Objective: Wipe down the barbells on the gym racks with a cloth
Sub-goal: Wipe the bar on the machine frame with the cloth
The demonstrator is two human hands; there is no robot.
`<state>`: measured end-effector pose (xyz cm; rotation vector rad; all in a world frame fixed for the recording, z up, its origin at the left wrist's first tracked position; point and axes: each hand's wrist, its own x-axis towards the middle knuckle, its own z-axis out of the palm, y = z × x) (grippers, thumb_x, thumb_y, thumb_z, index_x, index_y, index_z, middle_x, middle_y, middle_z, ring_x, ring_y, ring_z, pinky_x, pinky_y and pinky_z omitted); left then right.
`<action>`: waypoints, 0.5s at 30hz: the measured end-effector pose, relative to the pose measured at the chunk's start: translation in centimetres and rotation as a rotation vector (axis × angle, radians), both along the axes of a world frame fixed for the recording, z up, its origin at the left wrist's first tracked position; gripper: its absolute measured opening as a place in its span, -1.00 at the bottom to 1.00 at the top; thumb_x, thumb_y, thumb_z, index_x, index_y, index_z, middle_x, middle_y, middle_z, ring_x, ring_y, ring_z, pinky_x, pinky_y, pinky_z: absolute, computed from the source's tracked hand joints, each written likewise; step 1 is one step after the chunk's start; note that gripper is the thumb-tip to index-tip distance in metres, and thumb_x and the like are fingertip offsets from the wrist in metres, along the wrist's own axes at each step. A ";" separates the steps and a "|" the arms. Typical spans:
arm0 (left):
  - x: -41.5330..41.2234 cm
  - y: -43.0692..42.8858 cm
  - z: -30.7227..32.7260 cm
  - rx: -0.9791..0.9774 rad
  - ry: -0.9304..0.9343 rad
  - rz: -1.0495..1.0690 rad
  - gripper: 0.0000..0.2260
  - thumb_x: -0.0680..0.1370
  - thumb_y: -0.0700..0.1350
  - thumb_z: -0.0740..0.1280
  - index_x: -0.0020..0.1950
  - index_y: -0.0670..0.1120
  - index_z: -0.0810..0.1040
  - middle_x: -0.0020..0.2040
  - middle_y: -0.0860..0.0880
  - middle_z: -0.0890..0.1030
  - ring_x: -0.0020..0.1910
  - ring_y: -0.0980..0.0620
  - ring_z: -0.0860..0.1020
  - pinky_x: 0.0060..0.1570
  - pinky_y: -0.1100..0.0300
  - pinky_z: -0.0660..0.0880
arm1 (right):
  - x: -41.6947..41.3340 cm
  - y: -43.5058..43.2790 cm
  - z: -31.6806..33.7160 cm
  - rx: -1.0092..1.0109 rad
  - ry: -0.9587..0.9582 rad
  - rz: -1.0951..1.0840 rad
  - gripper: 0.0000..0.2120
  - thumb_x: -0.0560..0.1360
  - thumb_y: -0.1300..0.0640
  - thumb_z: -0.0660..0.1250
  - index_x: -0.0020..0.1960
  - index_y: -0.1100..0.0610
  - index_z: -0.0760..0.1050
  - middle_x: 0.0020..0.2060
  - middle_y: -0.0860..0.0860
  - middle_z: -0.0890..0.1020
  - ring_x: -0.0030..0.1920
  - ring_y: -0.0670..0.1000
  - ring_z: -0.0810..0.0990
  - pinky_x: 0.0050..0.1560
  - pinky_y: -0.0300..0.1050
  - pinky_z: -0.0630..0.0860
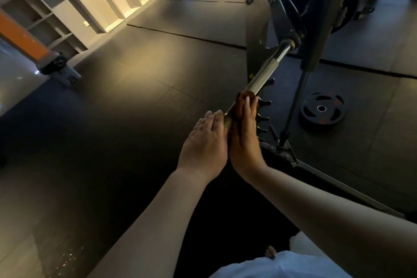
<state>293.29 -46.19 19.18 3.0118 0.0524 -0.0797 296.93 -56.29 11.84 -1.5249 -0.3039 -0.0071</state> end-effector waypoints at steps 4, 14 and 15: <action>-1.4 0.1 0.2 -0.004 0.008 0.031 -0.49 0.73 0.04 -0.04 0.66 -0.07 0.02 0.64 -0.10 0.14 0.63 0.01 0.06 0.54 0.14 0.00 | -0.7 0.0 -0.4 -0.001 -0.003 0.030 -0.32 0.70 0.25 0.14 0.68 0.05 -0.15 0.62 -0.14 -0.30 0.57 -0.31 -0.29 0.53 -0.41 -0.08; -4.9 0.5 1.2 -0.015 0.082 0.168 -0.49 0.73 0.00 0.02 0.67 -0.03 -0.01 0.66 -0.09 0.09 0.63 0.01 0.06 0.55 0.13 -0.01 | -4.6 1.7 1.8 0.091 0.095 0.074 -0.31 0.69 0.19 0.13 0.67 0.00 -0.18 0.62 -0.08 -0.34 0.51 -0.42 -0.27 0.43 -0.54 -0.09; -5.1 0.4 1.3 -0.009 0.081 0.183 -0.49 0.73 0.00 0.03 0.67 -0.03 -0.02 0.66 -0.10 0.09 0.63 0.01 0.06 0.55 0.12 0.00 | -4.9 1.6 1.7 0.099 0.102 0.096 -0.31 0.69 0.22 0.14 0.67 -0.01 -0.18 0.62 -0.08 -0.34 0.49 -0.44 -0.27 0.44 -0.53 -0.08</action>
